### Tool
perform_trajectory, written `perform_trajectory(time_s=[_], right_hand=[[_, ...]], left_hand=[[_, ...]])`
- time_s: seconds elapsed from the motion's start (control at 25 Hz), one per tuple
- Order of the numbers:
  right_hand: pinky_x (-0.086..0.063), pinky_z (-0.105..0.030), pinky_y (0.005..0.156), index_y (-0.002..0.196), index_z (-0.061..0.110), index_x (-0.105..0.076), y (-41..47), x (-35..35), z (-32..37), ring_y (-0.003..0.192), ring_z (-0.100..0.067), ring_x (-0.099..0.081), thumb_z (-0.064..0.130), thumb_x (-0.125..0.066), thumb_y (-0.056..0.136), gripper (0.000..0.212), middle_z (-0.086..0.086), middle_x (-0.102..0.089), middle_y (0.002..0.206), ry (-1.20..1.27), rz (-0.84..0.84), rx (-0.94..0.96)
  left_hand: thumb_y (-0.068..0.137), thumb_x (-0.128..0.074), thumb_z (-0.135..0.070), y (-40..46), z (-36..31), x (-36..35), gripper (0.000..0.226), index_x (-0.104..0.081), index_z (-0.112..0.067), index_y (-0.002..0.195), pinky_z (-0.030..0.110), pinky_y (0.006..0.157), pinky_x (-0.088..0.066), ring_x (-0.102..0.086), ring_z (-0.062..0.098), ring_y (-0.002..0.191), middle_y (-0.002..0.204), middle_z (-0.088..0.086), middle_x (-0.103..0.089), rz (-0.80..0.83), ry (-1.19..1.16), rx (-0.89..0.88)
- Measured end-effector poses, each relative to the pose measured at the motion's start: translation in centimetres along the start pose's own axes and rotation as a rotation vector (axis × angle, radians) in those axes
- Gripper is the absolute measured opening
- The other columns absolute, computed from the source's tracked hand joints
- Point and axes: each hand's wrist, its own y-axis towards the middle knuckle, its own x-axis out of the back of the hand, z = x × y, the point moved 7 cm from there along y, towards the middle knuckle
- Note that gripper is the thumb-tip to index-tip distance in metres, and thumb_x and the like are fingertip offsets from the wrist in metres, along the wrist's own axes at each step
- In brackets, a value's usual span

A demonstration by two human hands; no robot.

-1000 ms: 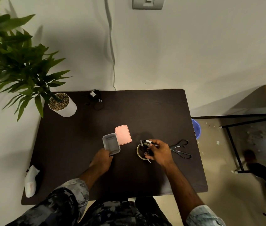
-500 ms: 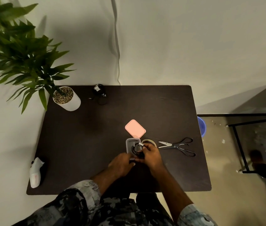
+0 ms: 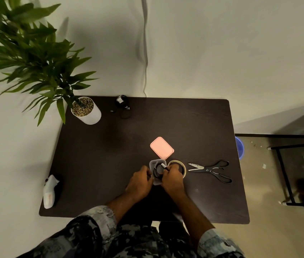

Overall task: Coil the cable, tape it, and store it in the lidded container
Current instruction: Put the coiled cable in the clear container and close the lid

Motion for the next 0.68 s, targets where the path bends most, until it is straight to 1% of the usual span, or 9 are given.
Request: perform_trajectory(time_s=[0.08, 0.16, 0.2, 0.24, 0.36, 0.4, 0.48, 0.52, 0.68], right_hand=[[-0.058, -0.03, 0.074, 0.118, 0.007, -0.055, -0.3, -0.2, 0.2, 0.105, -0.028, -0.069, 0.012, -0.049, 0.106, 0.015, -0.014, -0.067, 0.115, 0.02, -0.002, 0.0], [-0.051, -0.018, 0.063, 0.116, 0.007, -0.057, -0.9, 0.3, 0.4, 0.097, -0.023, -0.067, 0.011, -0.047, 0.106, 0.014, -0.012, -0.067, 0.111, 0.111, -0.067, 0.019], [-0.048, -0.014, 0.062, 0.116, 0.006, -0.058, -1.2, 0.7, 0.5, 0.096, -0.02, -0.066, 0.011, -0.049, 0.106, 0.014, -0.01, -0.067, 0.109, 0.164, -0.101, 0.034], [-0.05, -0.014, 0.064, 0.115, 0.007, -0.06, -1.5, 0.9, 0.5, 0.096, -0.019, -0.066, 0.011, -0.051, 0.106, 0.014, -0.008, -0.068, 0.108, 0.223, -0.109, 0.045], [-0.063, -0.035, 0.079, 0.111, 0.011, -0.064, -1.2, 0.7, 0.0, 0.095, -0.021, -0.07, 0.013, -0.054, 0.103, 0.012, -0.007, -0.071, 0.106, 0.3, -0.054, 0.007], [-0.064, -0.036, 0.076, 0.11, 0.012, -0.065, -1.0, 0.5, -0.3, 0.092, -0.02, -0.07, 0.014, -0.054, 0.103, 0.013, -0.008, -0.072, 0.105, 0.272, -0.039, -0.02], [-0.062, -0.029, 0.064, 0.109, 0.012, -0.066, -0.7, 0.4, -0.6, 0.085, -0.018, -0.071, 0.016, -0.054, 0.103, 0.014, -0.008, -0.073, 0.104, 0.19, -0.02, -0.063], [-0.062, -0.029, 0.062, 0.108, 0.012, -0.067, -0.5, 0.3, -0.7, 0.084, -0.019, -0.073, 0.017, -0.054, 0.103, 0.014, -0.009, -0.074, 0.104, 0.154, -0.013, -0.072], [-0.067, -0.045, 0.072, 0.098, 0.017, -0.065, 0.2, 0.3, -0.2, 0.085, -0.025, -0.074, 0.019, -0.06, 0.1, 0.006, -0.009, -0.073, 0.101, 0.011, -0.027, -0.021]], left_hand=[[0.083, -0.062, -0.043, 0.1, 0.1, 0.4, 0.031, -0.056, -0.027, 0.109, 0.045, 0.085, -0.061, -0.071, 0.019, 0.09, 0.099, -0.001, -0.073, -0.035, -0.092, 0.061], [0.08, -0.063, -0.046, 0.2, 0.2, 0.6, 0.04, -0.056, -0.027, 0.114, 0.044, 0.085, -0.061, -0.071, 0.019, 0.091, 0.099, -0.001, -0.073, -0.053, -0.15, 0.09], [0.079, -0.062, -0.046, 0.1, 0.2, 0.7, 0.042, -0.057, -0.026, 0.116, 0.044, 0.085, -0.061, -0.071, 0.019, 0.09, 0.099, -0.001, -0.074, -0.059, -0.168, 0.099], [0.078, -0.058, -0.046, 0.1, 0.3, 0.8, 0.043, -0.057, -0.026, 0.116, 0.043, 0.085, -0.061, -0.071, 0.019, 0.09, 0.099, -0.001, -0.074, -0.067, -0.179, 0.104], [0.082, -0.05, -0.034, 0.3, 0.7, 0.8, 0.034, -0.06, -0.029, 0.114, 0.045, 0.086, -0.061, -0.072, 0.018, 0.089, 0.099, -0.002, -0.074, -0.089, -0.198, 0.105], [0.086, -0.051, -0.029, 0.4, 0.9, 0.7, 0.03, -0.061, -0.03, 0.114, 0.045, 0.086, -0.062, -0.072, 0.017, 0.089, 0.098, -0.004, -0.074, -0.082, -0.201, 0.103], [0.09, -0.053, -0.021, 0.7, 1.0, 0.5, 0.027, -0.063, -0.032, 0.113, 0.044, 0.086, -0.063, -0.073, 0.013, 0.09, 0.099, -0.007, -0.074, -0.053, -0.2, 0.084], [0.09, -0.053, -0.019, 0.6, 0.8, 0.5, 0.027, -0.064, -0.032, 0.112, 0.043, 0.087, -0.063, -0.073, 0.012, 0.09, 0.1, -0.008, -0.075, -0.044, -0.199, 0.076], [0.094, -0.061, -0.012, 0.4, 0.1, 0.9, 0.025, -0.068, -0.022, 0.116, 0.037, 0.087, -0.063, -0.072, 0.012, 0.09, 0.102, -0.002, -0.076, -0.032, -0.19, 0.066]])
